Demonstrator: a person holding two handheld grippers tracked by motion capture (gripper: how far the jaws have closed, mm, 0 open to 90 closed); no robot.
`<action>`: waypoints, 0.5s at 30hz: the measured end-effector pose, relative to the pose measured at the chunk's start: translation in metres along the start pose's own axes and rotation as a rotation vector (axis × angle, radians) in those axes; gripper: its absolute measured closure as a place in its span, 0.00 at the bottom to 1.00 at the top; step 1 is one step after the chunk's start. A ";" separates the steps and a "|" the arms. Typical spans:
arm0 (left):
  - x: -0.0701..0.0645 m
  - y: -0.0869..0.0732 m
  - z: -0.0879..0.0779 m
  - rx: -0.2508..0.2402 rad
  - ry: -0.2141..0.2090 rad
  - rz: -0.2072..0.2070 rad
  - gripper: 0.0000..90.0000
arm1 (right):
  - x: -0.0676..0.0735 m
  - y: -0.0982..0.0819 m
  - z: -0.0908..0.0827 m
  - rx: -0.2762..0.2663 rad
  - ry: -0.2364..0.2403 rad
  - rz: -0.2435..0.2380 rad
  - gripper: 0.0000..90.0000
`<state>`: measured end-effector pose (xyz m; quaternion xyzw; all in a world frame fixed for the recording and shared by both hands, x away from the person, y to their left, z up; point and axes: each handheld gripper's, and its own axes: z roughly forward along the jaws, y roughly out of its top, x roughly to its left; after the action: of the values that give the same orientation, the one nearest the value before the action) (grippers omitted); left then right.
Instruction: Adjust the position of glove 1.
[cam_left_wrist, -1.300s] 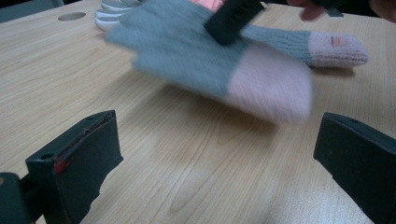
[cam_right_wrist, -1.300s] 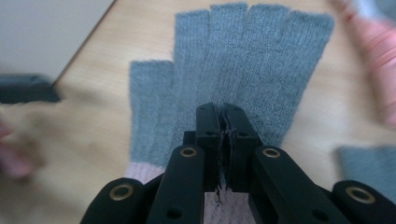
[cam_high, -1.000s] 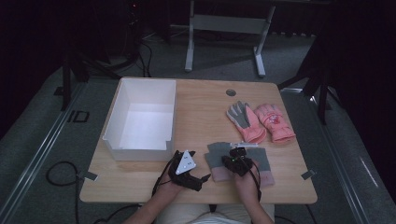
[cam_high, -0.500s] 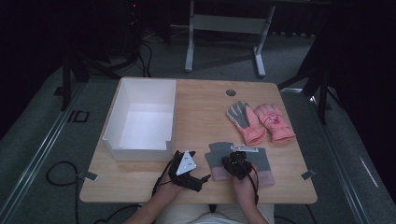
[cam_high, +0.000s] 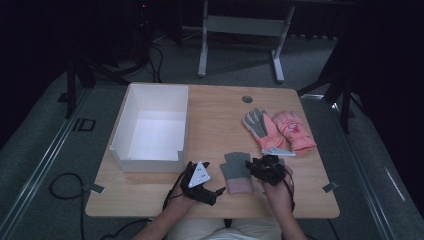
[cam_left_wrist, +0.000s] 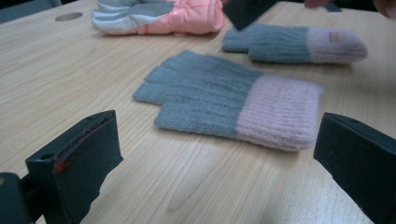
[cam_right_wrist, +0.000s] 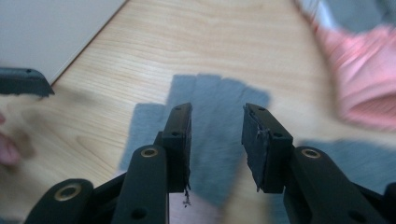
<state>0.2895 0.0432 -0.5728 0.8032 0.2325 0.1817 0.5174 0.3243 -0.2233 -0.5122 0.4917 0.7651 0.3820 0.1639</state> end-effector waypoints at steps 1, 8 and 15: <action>0.000 0.000 0.000 0.002 0.004 -0.001 0.00 | -0.008 0.001 -0.004 -0.001 -0.025 -0.043 0.69; 0.000 0.000 0.000 0.005 0.003 -0.004 0.00 | -0.055 -0.013 -0.017 0.051 0.007 -0.126 0.67; 0.001 0.000 0.001 0.010 0.004 -0.011 0.00 | -0.087 -0.040 -0.028 0.099 0.028 -0.157 0.67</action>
<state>0.2903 0.0431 -0.5728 0.8040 0.2388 0.1796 0.5140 0.3223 -0.3205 -0.5349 0.4324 0.8214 0.3366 0.1580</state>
